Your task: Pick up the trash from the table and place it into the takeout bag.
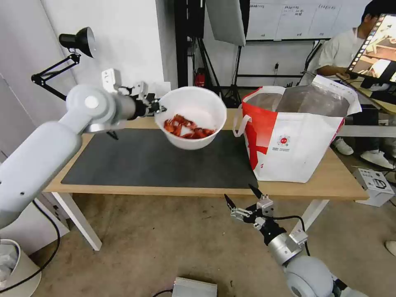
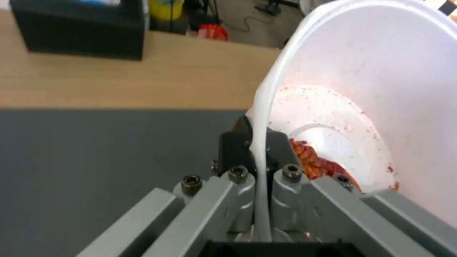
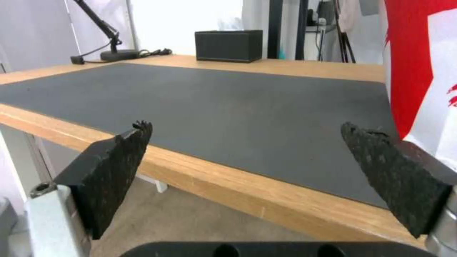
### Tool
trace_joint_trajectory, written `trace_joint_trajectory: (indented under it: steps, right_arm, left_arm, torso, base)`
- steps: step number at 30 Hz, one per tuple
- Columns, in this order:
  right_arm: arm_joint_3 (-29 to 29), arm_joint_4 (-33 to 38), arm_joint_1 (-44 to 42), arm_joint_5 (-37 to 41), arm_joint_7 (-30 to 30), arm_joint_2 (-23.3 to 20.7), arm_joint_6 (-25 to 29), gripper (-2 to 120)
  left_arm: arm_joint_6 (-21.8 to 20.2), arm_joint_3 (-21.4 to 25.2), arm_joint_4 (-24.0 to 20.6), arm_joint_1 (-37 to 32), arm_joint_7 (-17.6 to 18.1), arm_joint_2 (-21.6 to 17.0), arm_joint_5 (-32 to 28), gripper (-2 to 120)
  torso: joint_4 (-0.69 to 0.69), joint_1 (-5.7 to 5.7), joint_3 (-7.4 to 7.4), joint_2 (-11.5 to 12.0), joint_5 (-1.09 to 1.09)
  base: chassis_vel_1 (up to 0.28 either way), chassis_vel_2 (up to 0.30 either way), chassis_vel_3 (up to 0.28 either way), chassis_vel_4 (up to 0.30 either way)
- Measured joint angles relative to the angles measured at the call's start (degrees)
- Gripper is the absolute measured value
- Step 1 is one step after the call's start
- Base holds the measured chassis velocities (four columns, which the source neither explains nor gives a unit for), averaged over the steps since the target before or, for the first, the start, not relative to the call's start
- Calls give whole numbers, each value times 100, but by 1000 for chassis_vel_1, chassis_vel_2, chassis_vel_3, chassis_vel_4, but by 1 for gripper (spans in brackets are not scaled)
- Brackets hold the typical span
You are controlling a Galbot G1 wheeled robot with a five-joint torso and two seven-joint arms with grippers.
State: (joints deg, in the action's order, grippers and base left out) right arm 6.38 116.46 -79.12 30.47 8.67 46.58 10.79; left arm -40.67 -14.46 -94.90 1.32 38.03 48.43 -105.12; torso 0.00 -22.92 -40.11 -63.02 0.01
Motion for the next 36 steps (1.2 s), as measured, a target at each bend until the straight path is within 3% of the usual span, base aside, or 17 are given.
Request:
trace_joint_trajectory:
  steps: [3, 7, 10, 17, 36]
  right_arm:
    - [0, 0, 0, 0, 0, 0, 0, 100]
    - [0, 0, 0, 0, 0, 0, 0, 100]
    - [0, 0, 0, 0, 0, 0, 0, 100]
    - [0, 0, 0, 0, 0, 0, 0, 100]
    - [0, 0, 0, 0, 0, 0, 0, 100]
  left_arm:
    - [26, -217, 361, 404, 48, 426, 1, 0]
    - [41, -324, 565, 602, 64, 682, 8, 0]
    - [56, -439, 948, 874, 92, 1108, 37, 0]
    - [81, -531, 1574, 1205, 177, 1694, 126, 0]
    - [160, -602, 2335, 1593, 186, 2610, 311, 0]
  torso:
    - [-1, 0, 0, 0, 0]
    - [-1, 0, 0, 0, 1]
    - [-1, 0, 0, 0, 1]
    - [-1, 0, 0, 0, 0]
    - [-1, 0, 0, 0, 0]
  base:
    - [0, 0, 0, 0]
    - [0, 0, 0, 0]
    - [0, 0, 0, 0]
    - [0, 0, 0, 0]
    - [0, 0, 0, 0]
